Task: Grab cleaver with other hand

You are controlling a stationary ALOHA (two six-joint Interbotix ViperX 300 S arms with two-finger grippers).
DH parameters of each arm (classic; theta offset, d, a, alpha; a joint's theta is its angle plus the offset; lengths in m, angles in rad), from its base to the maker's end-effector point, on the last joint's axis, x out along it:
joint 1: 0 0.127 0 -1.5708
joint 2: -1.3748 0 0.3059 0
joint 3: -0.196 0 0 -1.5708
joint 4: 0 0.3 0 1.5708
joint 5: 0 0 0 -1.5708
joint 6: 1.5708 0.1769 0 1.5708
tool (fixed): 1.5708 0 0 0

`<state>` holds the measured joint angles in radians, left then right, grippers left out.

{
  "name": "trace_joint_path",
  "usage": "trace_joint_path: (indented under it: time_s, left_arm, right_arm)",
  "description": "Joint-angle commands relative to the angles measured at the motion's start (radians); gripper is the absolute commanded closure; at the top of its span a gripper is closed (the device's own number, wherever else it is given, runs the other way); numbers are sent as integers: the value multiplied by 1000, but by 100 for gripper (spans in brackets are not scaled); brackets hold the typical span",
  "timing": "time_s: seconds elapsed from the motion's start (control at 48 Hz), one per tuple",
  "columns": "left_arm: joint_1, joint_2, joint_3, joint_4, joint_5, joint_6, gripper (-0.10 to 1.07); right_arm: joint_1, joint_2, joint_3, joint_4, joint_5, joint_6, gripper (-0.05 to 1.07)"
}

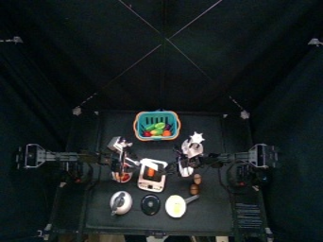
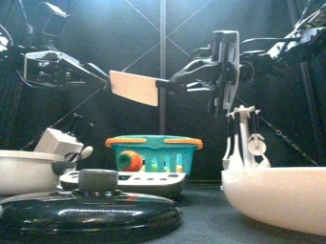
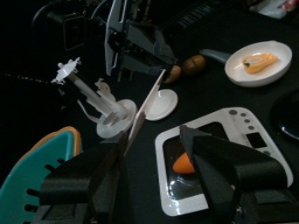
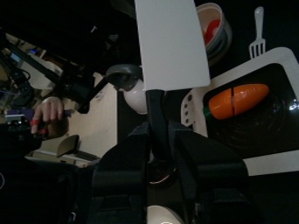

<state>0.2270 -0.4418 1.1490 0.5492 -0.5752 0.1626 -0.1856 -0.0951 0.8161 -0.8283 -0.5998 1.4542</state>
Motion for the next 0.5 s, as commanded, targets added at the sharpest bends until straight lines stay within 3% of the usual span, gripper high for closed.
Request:
trace_joint_path:
  time_s: [0.0, 0.312, 0.479]
  left_arm:
    - [9, 29, -32, -23, -23, 38, 10]
    - [9, 52, -35, -55, -77, 117, 12]
    - [6, 52, -32, -54, -77, 117, 23]
  right_arm:
    - [6, -9, -21, 8, -6, -3, 54]
    - [28, 8, -20, 9, -8, 0, 54]
    - [28, 12, -20, 14, -8, 0, 54]
